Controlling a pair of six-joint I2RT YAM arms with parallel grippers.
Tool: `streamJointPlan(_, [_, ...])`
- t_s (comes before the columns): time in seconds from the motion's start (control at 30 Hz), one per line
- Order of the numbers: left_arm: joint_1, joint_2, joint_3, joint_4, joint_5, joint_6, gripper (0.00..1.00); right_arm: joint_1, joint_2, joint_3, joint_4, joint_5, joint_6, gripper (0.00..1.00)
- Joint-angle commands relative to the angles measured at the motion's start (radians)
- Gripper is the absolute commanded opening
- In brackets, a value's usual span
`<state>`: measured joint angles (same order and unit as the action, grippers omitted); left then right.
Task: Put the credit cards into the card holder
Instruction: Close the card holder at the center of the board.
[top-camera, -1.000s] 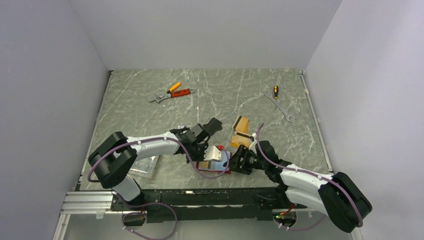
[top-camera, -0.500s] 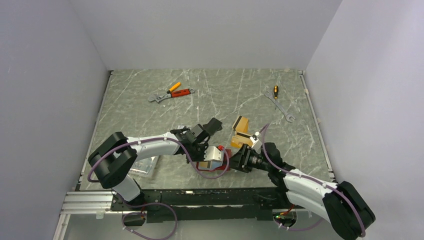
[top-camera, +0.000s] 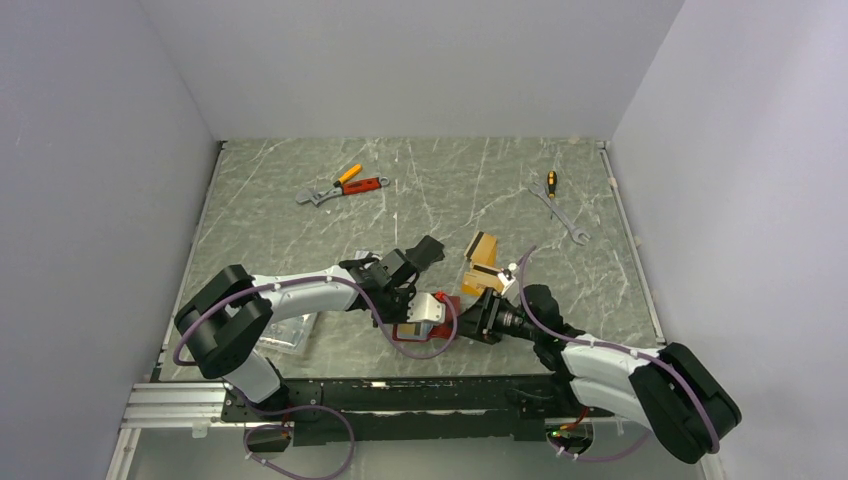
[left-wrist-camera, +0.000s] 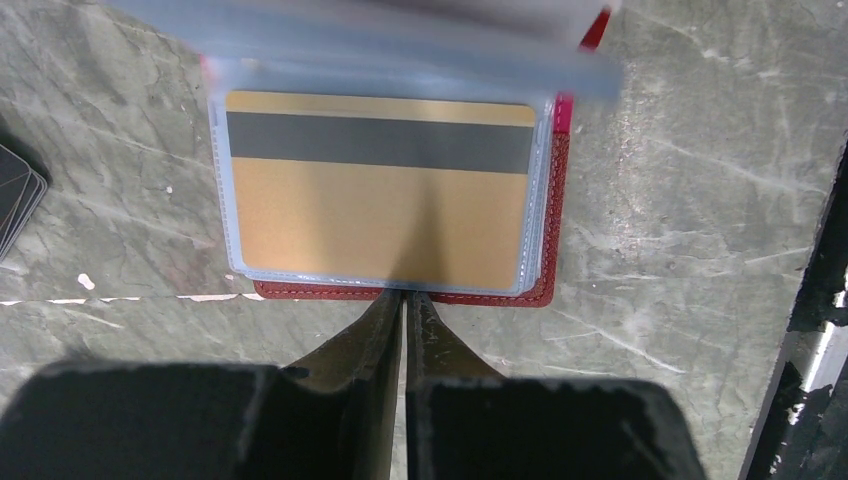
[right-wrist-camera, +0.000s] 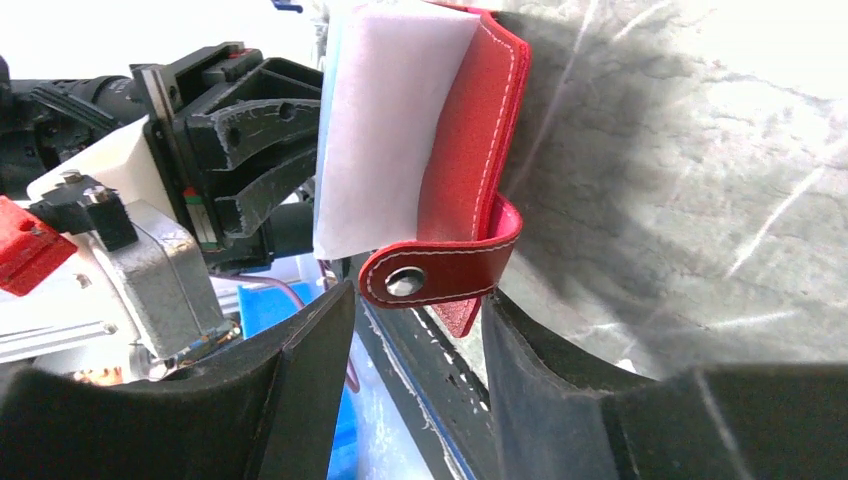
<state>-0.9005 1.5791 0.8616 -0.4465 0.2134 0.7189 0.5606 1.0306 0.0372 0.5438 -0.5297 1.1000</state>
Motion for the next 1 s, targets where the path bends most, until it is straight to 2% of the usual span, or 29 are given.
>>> streamJointPlan(0.0, [-0.004, -0.003, -0.021, 0.019, -0.014, 0.018, 0.11, -0.003, 0.017, 0.031, 0.177, -0.045, 0.006, 0.52])
streamJointPlan(0.47, [-0.003, -0.013, -0.017, 0.005, -0.022, 0.026, 0.11, -0.027, -0.082, 0.033, 0.055, -0.031, -0.052, 0.52])
streamJointPlan(0.7, [-0.004, -0.019, -0.011, 0.0, -0.015, 0.027, 0.1, -0.023, 0.015, 0.068, 0.024, -0.026, -0.097, 0.55])
streamJointPlan(0.97, [-0.004, -0.024, -0.004, -0.01, -0.009, 0.034, 0.1, 0.018, 0.063, 0.104, -0.009, 0.067, -0.107, 0.57])
